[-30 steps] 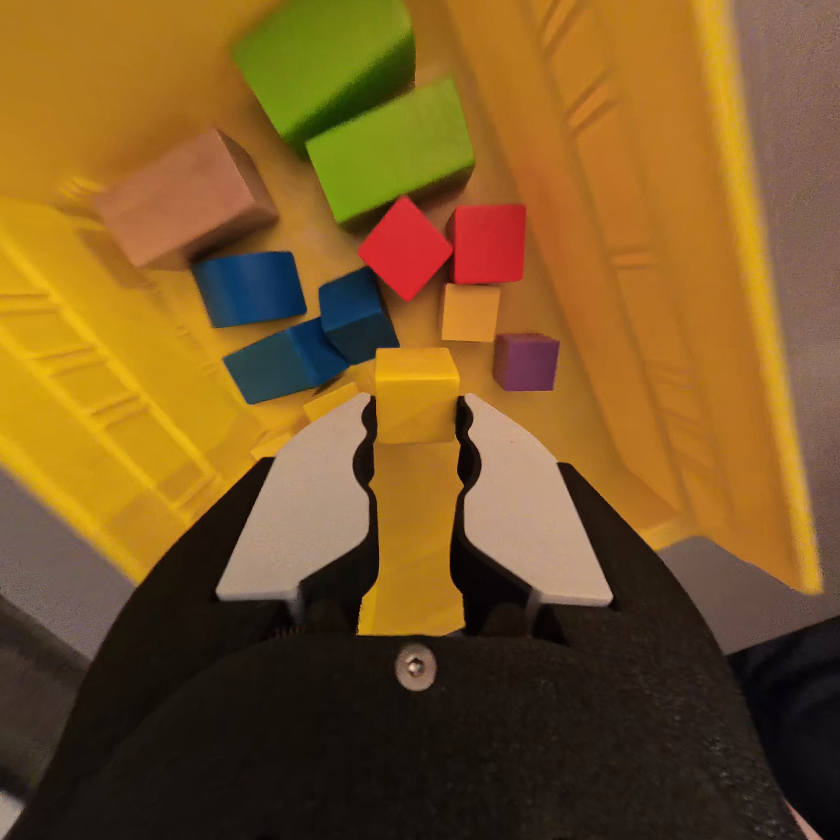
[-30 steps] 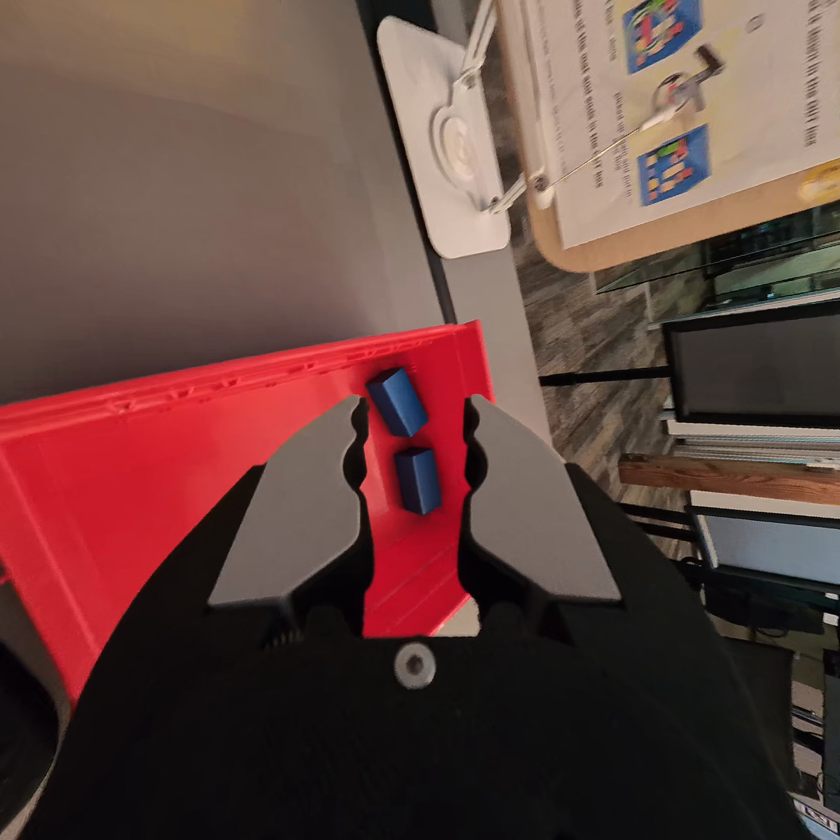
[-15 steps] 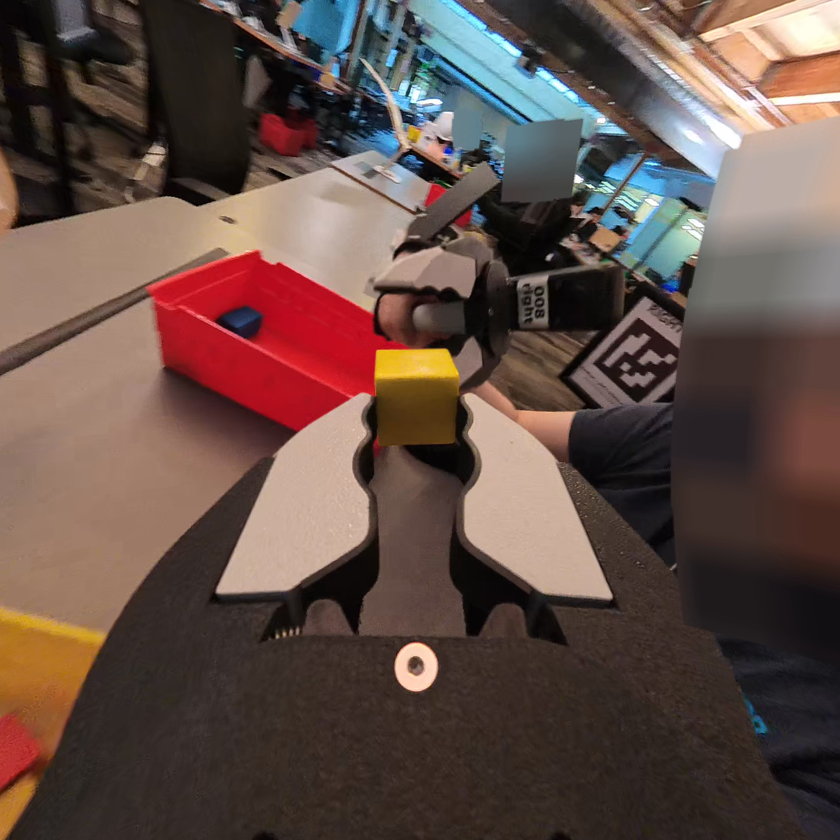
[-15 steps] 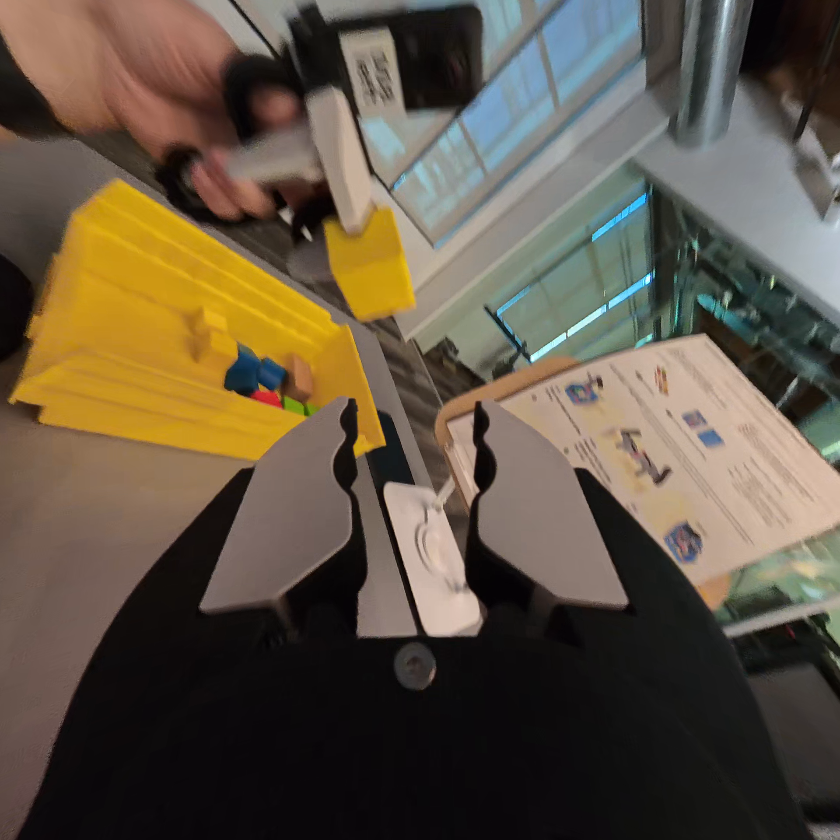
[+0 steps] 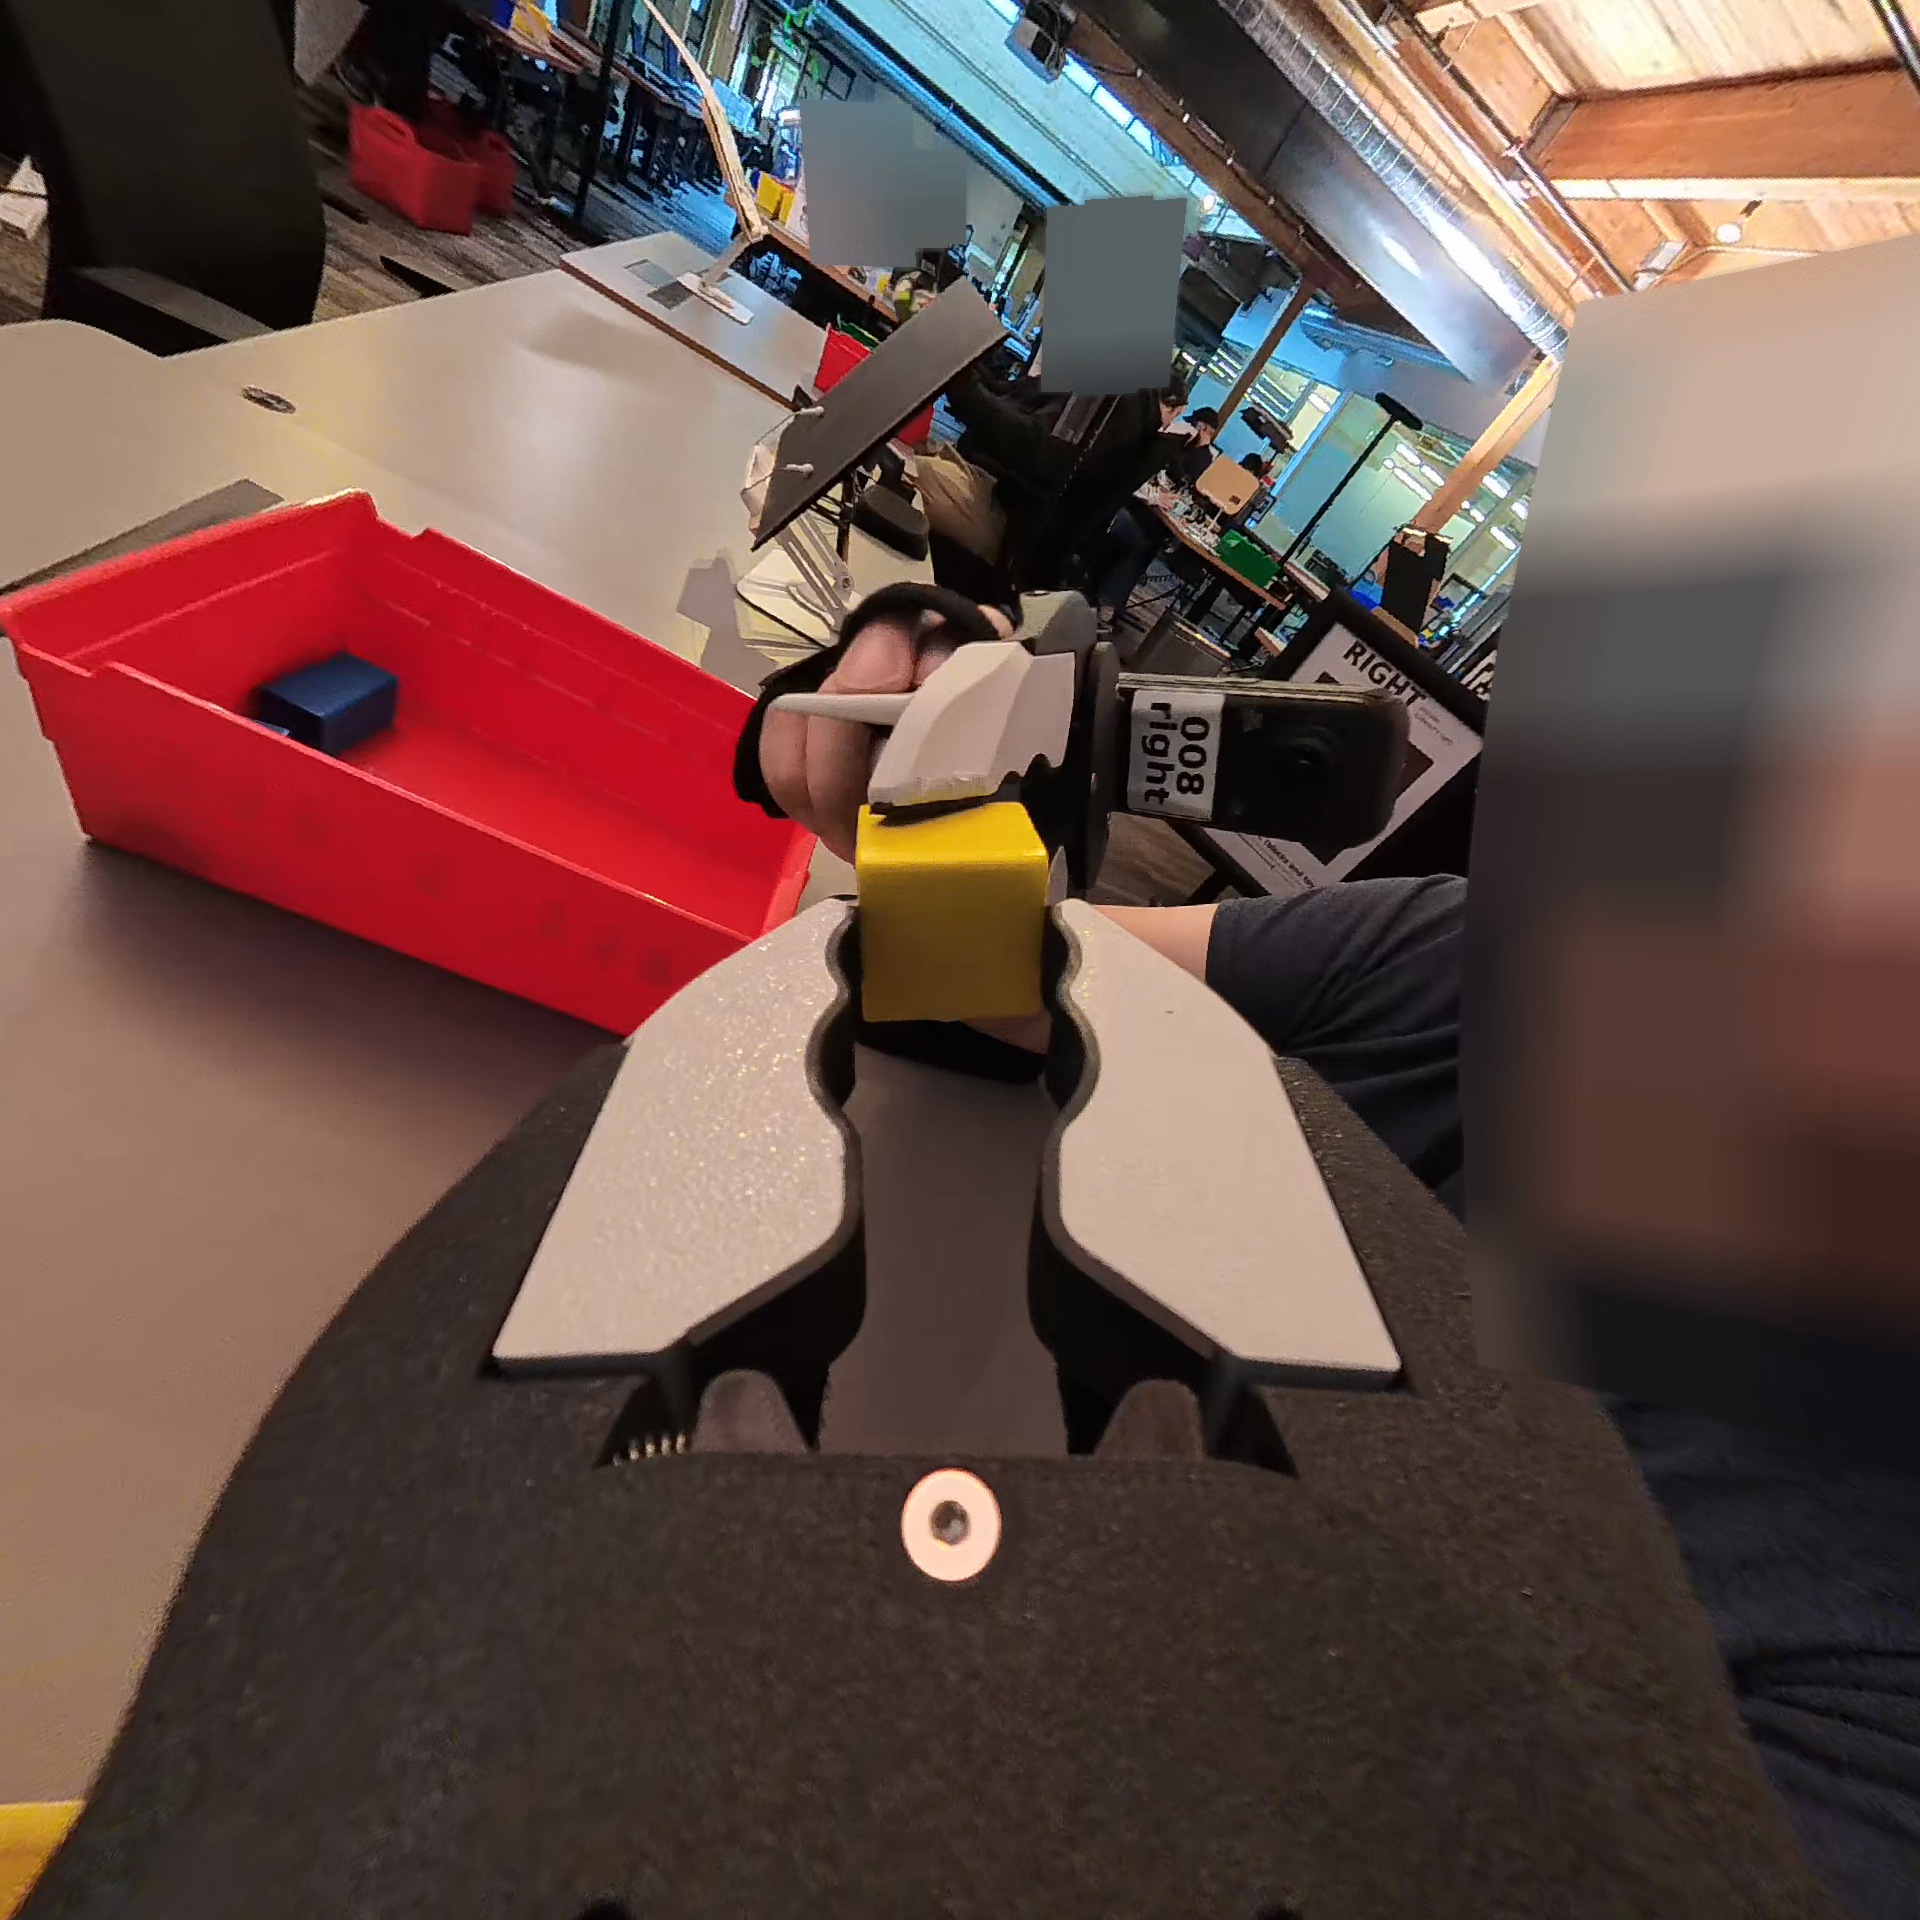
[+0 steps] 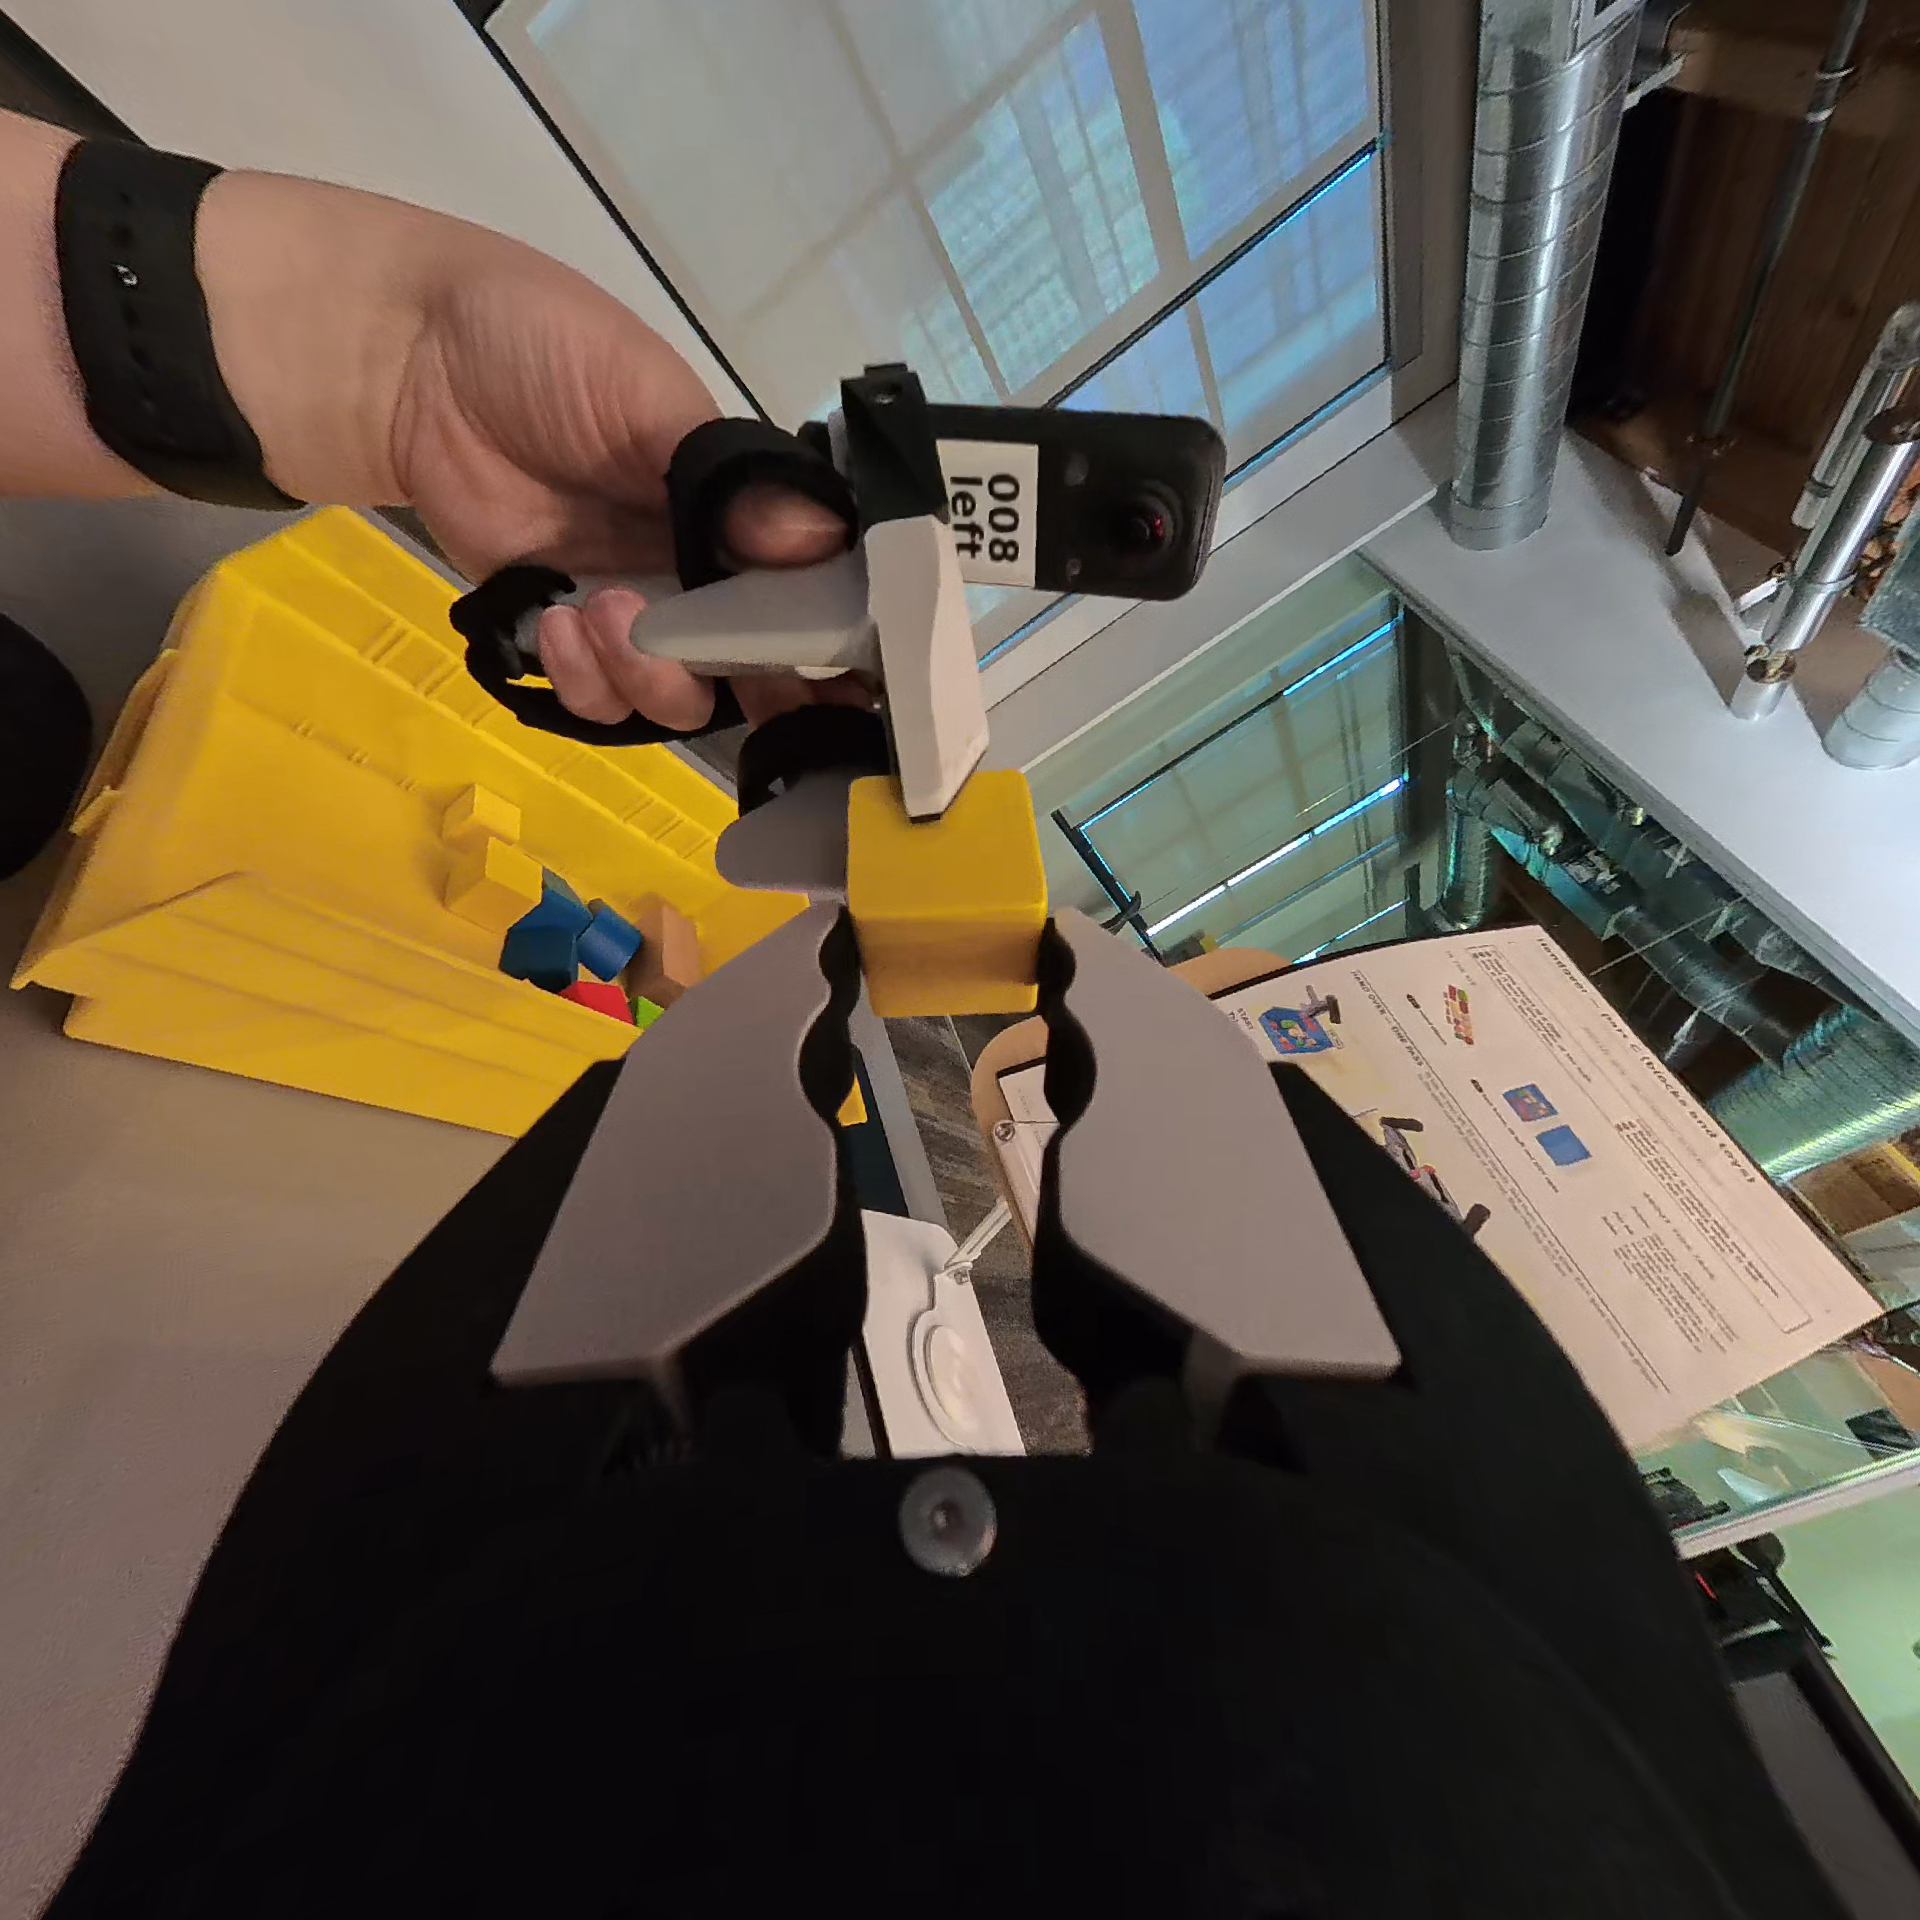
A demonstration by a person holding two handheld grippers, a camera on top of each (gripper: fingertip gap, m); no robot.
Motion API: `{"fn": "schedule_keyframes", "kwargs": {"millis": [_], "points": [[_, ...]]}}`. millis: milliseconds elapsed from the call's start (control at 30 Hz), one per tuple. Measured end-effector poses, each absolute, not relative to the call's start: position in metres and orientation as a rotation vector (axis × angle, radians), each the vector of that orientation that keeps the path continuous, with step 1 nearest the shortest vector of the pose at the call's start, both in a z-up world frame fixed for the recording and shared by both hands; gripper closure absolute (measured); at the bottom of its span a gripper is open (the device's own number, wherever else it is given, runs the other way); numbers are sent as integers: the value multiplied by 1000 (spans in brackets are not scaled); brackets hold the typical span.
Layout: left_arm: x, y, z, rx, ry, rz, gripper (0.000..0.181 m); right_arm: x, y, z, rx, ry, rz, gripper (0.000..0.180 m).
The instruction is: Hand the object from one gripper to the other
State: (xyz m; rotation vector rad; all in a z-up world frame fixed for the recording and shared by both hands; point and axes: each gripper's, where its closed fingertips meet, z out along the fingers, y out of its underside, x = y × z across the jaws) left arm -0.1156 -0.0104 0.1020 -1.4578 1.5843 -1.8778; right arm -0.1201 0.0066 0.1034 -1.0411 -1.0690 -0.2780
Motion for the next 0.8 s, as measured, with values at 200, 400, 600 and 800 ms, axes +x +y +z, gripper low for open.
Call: {"fn": "schedule_keyframes", "kwargs": {"millis": [200, 400, 600, 800], "points": [[-126, 5, 108, -1472, 1508, -1907, 148, -102, 8, 103, -1146, -1105, -262, 146], [-156, 35, 127, -1457, 1319, -1894, 153, 41, 28, 103, -1498, -869, -493, 146], [-169, 47, 129, -1475, 1268, -1846, 156, 158, 32, -21, -2191, -844, -564, 146], [-168, 43, 127, -1487, 1293, -1843, 156, 158, 39, -104, -2432, -896, -267, 145]]}}
